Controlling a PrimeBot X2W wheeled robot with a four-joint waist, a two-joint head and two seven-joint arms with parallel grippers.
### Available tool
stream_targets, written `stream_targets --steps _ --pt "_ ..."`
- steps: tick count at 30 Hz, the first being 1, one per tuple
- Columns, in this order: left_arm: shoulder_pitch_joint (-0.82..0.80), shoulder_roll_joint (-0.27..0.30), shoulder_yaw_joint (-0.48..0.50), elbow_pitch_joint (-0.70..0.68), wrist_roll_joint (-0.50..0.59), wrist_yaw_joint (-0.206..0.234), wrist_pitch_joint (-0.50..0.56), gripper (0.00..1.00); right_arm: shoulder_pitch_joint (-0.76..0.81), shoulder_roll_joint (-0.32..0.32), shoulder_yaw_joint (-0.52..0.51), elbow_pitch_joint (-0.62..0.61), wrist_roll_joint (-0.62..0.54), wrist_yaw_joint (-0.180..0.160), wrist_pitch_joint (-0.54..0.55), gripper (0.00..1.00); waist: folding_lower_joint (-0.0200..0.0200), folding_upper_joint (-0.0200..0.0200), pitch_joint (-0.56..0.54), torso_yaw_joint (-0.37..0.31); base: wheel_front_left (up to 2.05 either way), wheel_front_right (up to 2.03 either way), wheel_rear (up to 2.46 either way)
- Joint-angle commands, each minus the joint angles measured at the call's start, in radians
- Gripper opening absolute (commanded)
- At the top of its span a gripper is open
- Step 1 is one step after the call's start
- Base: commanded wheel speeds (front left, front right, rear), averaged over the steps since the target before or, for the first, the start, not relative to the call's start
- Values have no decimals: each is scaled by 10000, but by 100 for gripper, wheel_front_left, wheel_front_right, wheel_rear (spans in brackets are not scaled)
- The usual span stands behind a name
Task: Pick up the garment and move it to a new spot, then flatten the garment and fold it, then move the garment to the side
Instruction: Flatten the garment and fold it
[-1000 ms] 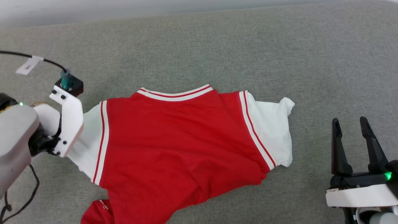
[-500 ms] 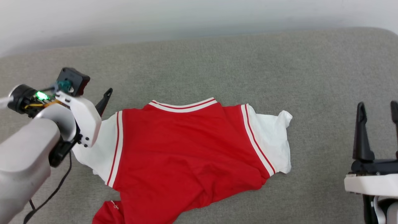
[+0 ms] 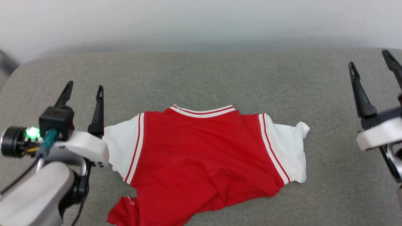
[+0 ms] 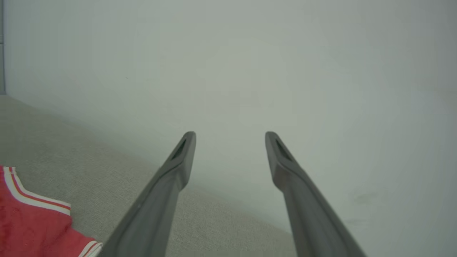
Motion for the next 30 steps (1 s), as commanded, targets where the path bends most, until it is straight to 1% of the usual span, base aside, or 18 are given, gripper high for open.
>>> stream_targets --steps 1,4,6,7,10,14,17,21,23,26,30 --pt "655 -132 453 -392 418 366 -42 100 -561 -527 541 336 498 -7 642 100 0 0 93 84 0 0 0" --pt "1607 -453 1418 -1084 1243 960 -41 100 -1340 -1538 1876 831 1801 -7 2449 100 0 0 238 186 0 0 0" --pt "2246 -769 1990 -1408 1710 1153 -42 100 -1873 -2192 2747 899 2762 -7 3743 100 0 0 366 254 0 0 0" --pt "2246 -769 1990 -1408 1710 1153 -42 100 -1873 -2192 2747 899 2762 -7 3743 100 0 0 366 254 0 0 0" --pt "2986 -1218 2730 -1710 2437 1163 -43 100 -2484 -3115 4099 829 4127 -7 5687 100 0 0 608 397 0 0 0" --pt "3702 -1951 3605 -1941 3297 1008 -44 100 -3281 -4013 5473 541 5656 -7 7944 100 0 0 995 614 0 0 0" --pt "4089 -2608 4199 -2054 3869 765 -44 100 -3759 -4413 6243 462 6446 -7 9311 100 0 0 1325 802 0 0 0" --pt "4401 -3526 4899 -2176 4556 315 -45 100 -4243 -4678 7018 611 7039 -7 10542 100 0 0 1752 1065 0 0 0" --pt "4525 -3957 5173 -2123 4830 19 -45 100 -4421 -4679 7194 788 7279 -7 10795 100 0 0 1956 1212 0 0 0" --pt "4577 -4501 5513 -1977 5193 -491 -45 100 -4504 -4645 7452 1120 7477 -7 10886 100 0 0 2232 1436 0 0 0" --pt "4485 -5054 5913 -1794 5639 -1089 -45 100 -4372 -4679 7962 1565 7744 -7 11000 100 0 0 2520 1670 0 0 0"
